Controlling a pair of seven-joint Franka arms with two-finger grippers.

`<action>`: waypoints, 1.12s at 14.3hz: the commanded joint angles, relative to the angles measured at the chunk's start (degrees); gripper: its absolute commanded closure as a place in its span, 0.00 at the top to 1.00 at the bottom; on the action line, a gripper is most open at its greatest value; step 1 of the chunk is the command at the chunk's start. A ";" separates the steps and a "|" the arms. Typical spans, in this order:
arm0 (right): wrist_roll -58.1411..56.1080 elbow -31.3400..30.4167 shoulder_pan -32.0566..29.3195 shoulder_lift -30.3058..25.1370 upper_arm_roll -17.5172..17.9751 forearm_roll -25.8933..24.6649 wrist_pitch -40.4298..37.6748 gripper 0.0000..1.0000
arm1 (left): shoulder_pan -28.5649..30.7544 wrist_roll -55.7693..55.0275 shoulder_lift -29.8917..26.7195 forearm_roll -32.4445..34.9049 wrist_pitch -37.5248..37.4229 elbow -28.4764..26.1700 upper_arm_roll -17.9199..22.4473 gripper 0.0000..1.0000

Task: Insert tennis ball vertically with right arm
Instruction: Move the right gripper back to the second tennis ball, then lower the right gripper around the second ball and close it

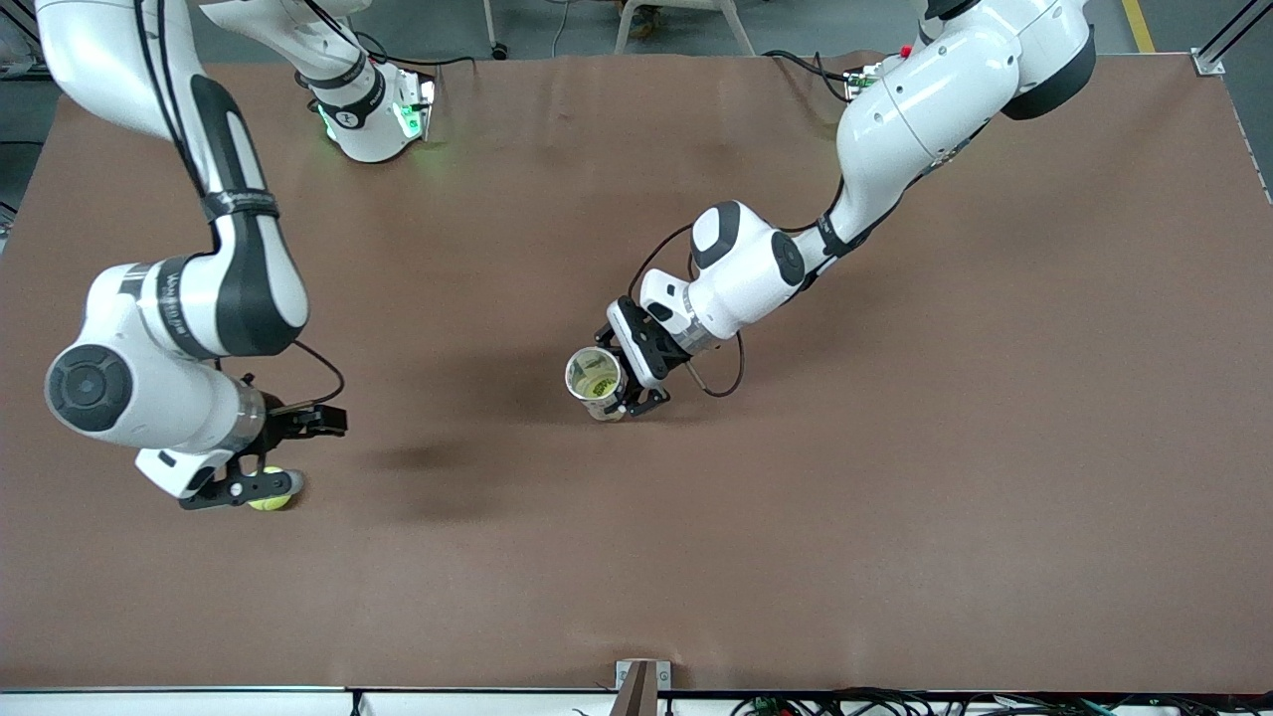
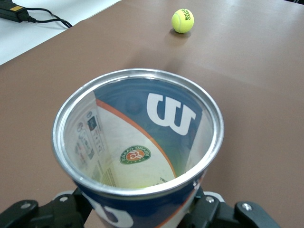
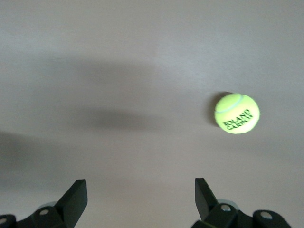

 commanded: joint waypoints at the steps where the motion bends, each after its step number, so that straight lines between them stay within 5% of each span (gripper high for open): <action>1: 0.01 -1.05 -2.02 1.97 0.94 -0.89 1.36 1.00 | 0.66 0.72 -0.59 -1.23 0.73 -0.88 -0.89 0.78; 16: -14.05 -3.87 -10.02 8.39 0.94 -4.75 21.47 1.00 | 0.66 0.72 -0.50 -1.23 0.73 -0.97 -0.89 0.80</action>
